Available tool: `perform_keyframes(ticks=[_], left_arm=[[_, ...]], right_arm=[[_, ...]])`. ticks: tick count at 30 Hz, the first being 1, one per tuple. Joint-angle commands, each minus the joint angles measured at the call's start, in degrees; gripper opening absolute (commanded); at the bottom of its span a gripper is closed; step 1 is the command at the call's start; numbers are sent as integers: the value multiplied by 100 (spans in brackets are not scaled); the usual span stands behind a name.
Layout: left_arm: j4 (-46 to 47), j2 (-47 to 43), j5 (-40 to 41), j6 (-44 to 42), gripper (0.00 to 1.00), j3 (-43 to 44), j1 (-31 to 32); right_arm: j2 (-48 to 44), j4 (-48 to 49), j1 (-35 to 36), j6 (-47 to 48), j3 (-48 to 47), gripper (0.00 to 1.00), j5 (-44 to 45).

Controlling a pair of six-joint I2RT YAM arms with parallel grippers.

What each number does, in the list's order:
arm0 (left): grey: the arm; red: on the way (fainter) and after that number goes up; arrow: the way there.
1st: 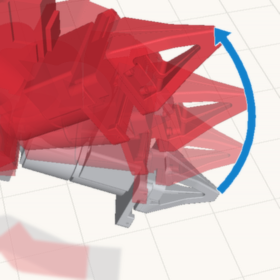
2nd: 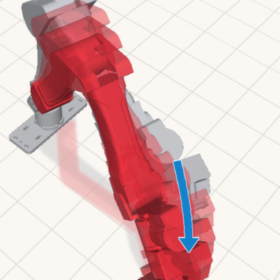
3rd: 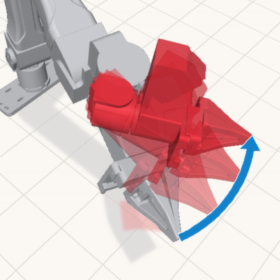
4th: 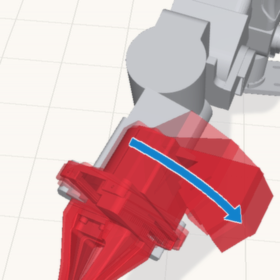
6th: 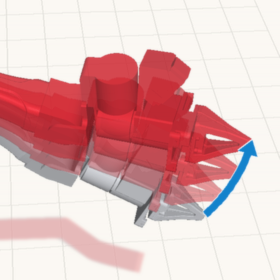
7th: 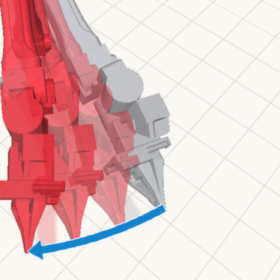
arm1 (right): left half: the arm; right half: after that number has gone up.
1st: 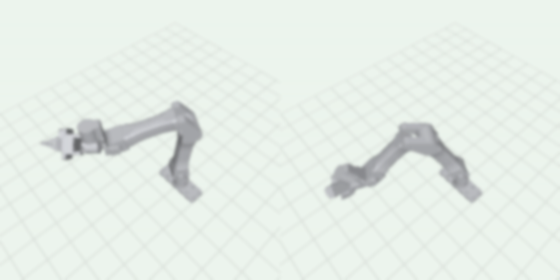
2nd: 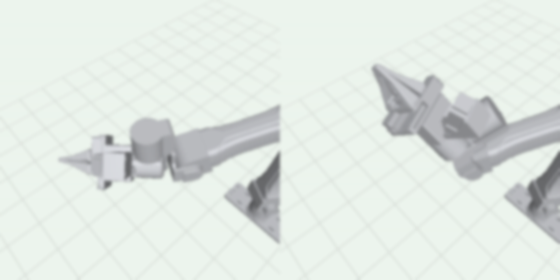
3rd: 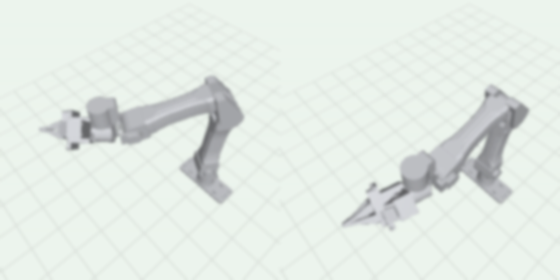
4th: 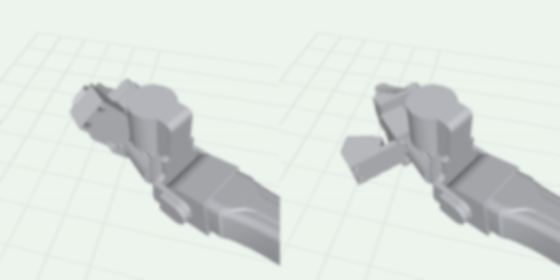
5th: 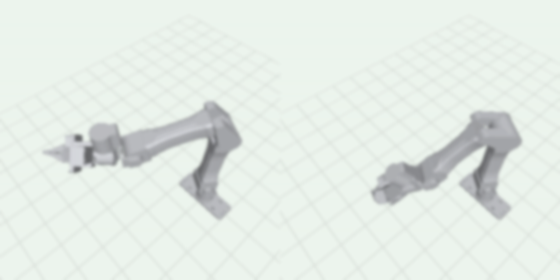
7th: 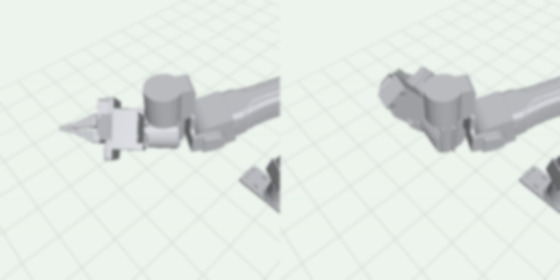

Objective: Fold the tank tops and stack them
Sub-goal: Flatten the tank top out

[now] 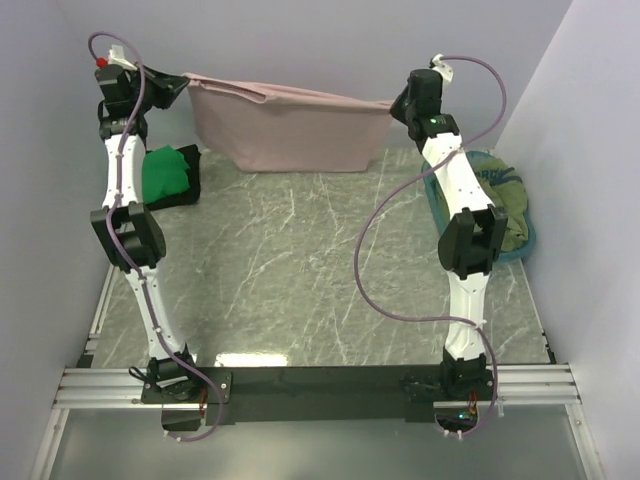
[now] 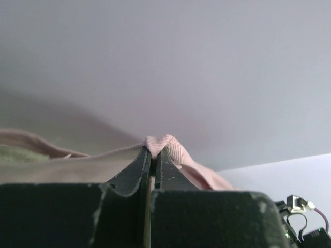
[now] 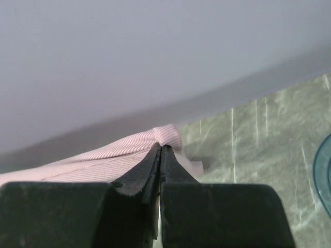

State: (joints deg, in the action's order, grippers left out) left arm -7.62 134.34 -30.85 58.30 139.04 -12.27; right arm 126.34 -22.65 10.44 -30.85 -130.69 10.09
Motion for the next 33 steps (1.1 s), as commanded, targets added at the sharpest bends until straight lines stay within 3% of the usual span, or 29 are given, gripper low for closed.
perform_keyframes(ticks=[1, 3, 7, 9, 12, 14, 21, 26, 30, 33], left_arm=[[893, -321, -457, 208, 0, -113, -73], [1016, -513, -527, 225, 1, -411, -82], [1420, -1076, -483, 400, 1, -1824, -126], [1335, -1296, -405, 401, 1, -2012, -153], [886, -1454, -281, 313, 1, -1985, -170], [797, -1665, -202, 436, 1, -2503, -170], [-81, -3288, 597, 199, 0, -4848, -170], [-731, -4475, 1106, -3, 1, -7116, -214], [-1154, -4908, 1283, -196, 0, -8521, -284], [-1339, -5058, 1240, -258, 0, -9112, -363]], right_arm=[[-470, 499, -68, 62, -18, 0, 371], [-663, 639, -77, -17, 331, 0, 328], [-1216, 1078, -77, -114, 1387, 0, 318], [-1507, 1228, -77, -97, 1738, 0, 336], [-1455, 720, -86, -131, 1416, 0, 214], [-1533, 447, -77, -202, 1476, 0, 64], [-2596, 472, -77, -685, 4136, 0, -470], [-3430, 569, -68, -791, 6130, 0, -868], [-3967, 745, -33, -808, 7293, 0, -991], [-4275, 789, 98, -843, 8014, 0, -991]])
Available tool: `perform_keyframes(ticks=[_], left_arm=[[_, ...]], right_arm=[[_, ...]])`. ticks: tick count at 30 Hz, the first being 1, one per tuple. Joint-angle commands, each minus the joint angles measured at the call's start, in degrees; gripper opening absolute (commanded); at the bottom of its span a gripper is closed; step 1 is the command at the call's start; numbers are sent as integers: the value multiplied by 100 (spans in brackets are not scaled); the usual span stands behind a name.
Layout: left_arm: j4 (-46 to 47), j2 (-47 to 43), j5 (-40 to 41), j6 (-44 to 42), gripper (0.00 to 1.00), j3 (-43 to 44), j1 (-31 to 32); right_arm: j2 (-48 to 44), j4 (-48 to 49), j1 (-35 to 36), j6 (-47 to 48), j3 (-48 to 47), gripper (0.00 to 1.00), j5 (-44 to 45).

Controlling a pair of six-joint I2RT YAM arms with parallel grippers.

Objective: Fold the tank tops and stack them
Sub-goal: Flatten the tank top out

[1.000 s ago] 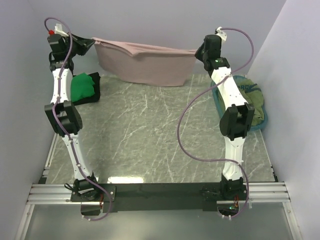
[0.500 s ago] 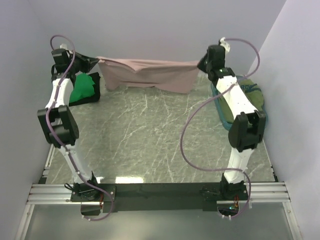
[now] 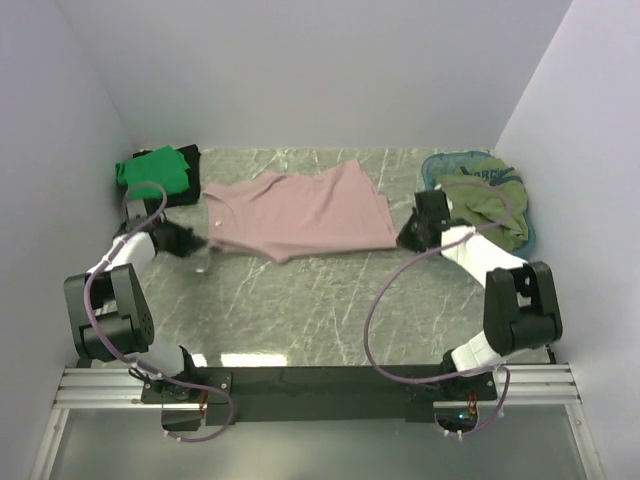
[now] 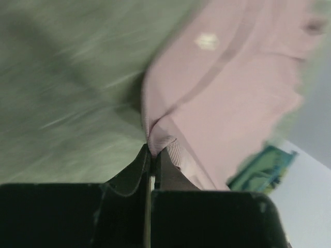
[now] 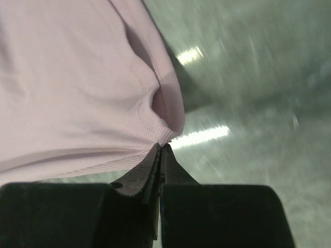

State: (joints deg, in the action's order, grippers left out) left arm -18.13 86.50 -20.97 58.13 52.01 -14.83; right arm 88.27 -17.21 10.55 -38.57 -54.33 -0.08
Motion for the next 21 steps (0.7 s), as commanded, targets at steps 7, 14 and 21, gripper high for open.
perform_keyframes(ticks=[7, 14, 21], left_arm=[[-1034, -738, 725, -416, 1, -833, -143], [-1939, -1205, 1034, -1048, 3, -683, -845], [-2028, -1065, 893, -1207, 1, -552, -987]], right_arm=[[-1399, 385, 720, -572, 1818, 0, 51], [-2261, 201, 1414, -1346, 2514, 0, 412], [-2657, -273, 1477, -1285, 2339, 0, 411]])
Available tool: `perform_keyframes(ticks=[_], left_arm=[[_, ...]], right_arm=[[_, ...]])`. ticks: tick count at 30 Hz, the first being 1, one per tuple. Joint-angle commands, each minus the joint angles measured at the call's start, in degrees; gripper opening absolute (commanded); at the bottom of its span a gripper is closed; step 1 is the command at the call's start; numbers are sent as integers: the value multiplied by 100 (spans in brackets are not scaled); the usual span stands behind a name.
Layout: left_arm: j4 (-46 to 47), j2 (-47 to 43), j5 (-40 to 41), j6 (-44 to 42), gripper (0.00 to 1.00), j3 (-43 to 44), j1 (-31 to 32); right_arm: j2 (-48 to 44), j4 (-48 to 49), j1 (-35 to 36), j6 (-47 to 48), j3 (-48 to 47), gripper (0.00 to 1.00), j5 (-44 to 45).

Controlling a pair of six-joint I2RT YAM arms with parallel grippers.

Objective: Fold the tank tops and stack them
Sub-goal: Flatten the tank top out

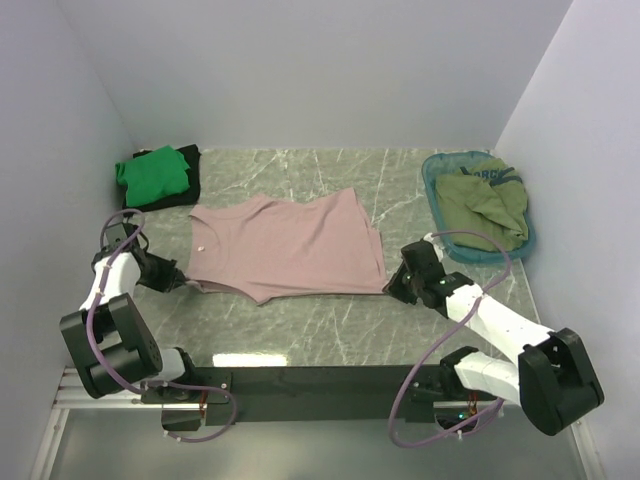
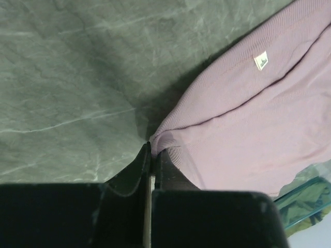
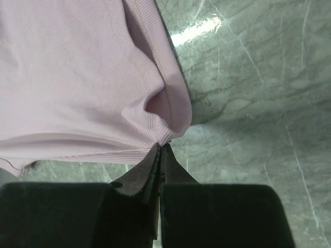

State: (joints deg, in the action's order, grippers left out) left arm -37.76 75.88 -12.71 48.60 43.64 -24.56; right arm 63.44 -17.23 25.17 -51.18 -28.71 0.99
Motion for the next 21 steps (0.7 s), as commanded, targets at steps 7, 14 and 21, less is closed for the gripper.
perform_keyframes(ticks=[7, 14, 21], left_arm=[[31, -222, 23, -324, 48, -4, -23], [216, -1460, 637, -694, 91, 312, 732], [251, -1857, 1138, -326, 74, 32, 3381]], right_arm=[[10, -194, 67, 56, 206, 5, 33], [-297, -245, 409, 73, 77, 50, 137], [-587, -833, 691, 335, -792, 51, 848]])
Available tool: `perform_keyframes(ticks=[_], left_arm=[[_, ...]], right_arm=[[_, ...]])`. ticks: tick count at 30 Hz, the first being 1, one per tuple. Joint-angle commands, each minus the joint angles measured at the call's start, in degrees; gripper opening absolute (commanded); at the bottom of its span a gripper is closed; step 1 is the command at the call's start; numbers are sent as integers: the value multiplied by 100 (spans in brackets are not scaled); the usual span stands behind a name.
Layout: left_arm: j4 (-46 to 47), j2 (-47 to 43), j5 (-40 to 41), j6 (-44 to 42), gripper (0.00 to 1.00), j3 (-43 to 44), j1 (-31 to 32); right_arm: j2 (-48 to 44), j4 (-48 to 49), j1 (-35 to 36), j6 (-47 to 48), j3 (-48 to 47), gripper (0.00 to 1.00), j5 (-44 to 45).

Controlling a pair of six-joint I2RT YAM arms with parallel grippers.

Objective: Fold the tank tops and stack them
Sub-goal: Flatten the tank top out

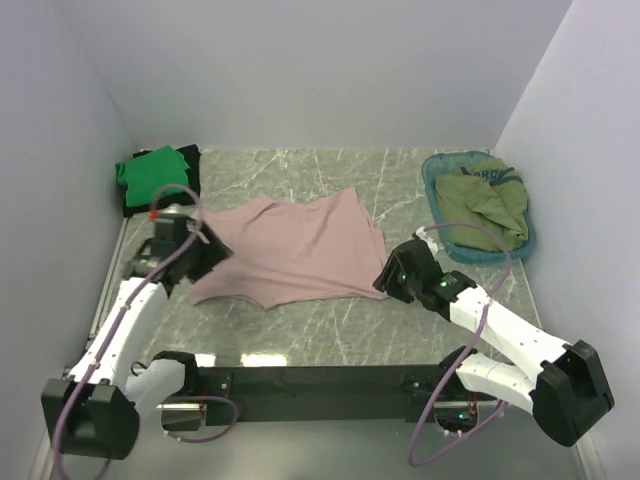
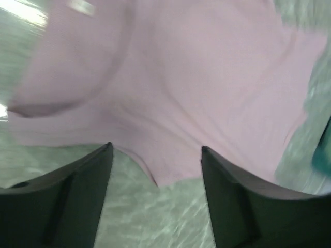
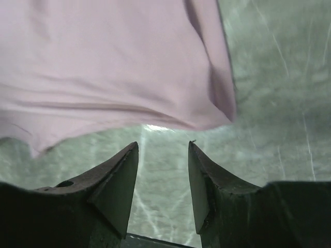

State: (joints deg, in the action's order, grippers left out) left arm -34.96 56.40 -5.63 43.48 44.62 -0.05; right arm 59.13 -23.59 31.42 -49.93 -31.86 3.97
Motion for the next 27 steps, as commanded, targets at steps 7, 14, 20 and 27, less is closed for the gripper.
perform_keyframes(ticks=[7, 14, 20, 27], left_arm=[[323, 977, 1220, 1039, 63, -271, 3132], [192, 2032, 1906, 1170, 58, 222, 4127], [-54, 2472, 2504, 1540, 59, 257, 4479], [-256, 2858, 2760, 1707, 45, 275, 4681]], right_arm=[[528, 56, 57, 642, -980, 51, 983], [1389, 347, 57, 836, -1103, 50, 939], [1478, 347, 57, 880, -1007, 50, 1018], [1680, 452, 5, 889, -936, 50, 975]])
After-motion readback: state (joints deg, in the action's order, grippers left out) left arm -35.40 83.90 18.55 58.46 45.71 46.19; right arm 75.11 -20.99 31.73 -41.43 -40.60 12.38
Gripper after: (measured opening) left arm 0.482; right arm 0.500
